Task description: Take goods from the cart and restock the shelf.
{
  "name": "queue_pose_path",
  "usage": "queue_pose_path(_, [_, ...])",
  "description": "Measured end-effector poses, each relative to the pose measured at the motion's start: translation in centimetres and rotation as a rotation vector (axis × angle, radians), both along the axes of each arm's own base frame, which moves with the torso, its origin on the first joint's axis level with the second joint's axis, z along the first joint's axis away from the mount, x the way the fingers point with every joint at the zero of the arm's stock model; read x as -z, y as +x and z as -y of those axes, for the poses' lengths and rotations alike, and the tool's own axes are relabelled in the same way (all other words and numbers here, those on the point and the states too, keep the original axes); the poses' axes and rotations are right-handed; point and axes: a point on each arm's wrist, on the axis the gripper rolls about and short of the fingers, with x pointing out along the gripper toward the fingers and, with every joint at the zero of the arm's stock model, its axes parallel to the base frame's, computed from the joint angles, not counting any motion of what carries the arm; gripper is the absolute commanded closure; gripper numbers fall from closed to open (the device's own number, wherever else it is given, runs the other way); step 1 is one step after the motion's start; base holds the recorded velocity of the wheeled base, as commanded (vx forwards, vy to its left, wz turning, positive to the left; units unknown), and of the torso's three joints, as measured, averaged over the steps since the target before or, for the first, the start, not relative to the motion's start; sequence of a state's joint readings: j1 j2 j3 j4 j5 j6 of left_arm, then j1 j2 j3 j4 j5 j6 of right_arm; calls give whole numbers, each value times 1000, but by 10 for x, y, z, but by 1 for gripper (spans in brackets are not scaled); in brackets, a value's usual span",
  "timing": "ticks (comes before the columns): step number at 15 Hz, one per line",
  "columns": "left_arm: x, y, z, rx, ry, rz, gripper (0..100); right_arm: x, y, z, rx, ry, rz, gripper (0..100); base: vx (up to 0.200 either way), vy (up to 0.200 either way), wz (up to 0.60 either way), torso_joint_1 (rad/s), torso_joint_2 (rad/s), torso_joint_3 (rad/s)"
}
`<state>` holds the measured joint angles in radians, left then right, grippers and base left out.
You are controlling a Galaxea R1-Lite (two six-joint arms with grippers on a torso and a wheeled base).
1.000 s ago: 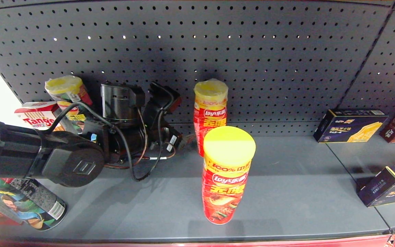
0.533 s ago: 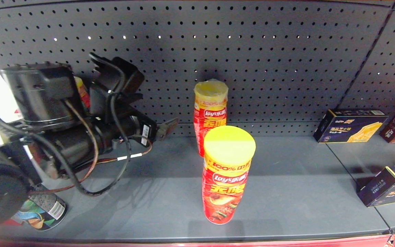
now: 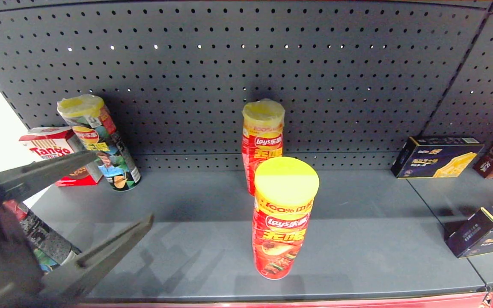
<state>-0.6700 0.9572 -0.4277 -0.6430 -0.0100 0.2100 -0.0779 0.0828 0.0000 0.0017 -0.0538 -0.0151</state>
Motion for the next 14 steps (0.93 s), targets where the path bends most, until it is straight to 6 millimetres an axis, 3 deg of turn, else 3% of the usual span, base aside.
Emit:
queue_pose_path(3, [31, -41, -35, -8, -11, -1, 0, 0, 0, 0, 0, 0, 0, 0, 0, 0, 0, 0, 0, 0])
queue_pose_path(6, [72, -68, -58, -67, -12, -14, 0, 0, 0, 0, 1, 0, 0, 0, 0, 0, 0, 0, 0, 0])
queue_pose_path(11, [137, -101, -67, -226, 20, -160, 0, 0, 0, 0, 0, 0, 0, 0, 0, 0, 0, 0, 0, 0])
queue_pose_path(14, [149, -108, -67, -267, 22, -171, 0, 0, 0, 0, 0, 0, 0, 0, 0, 0, 0, 0, 0, 0])
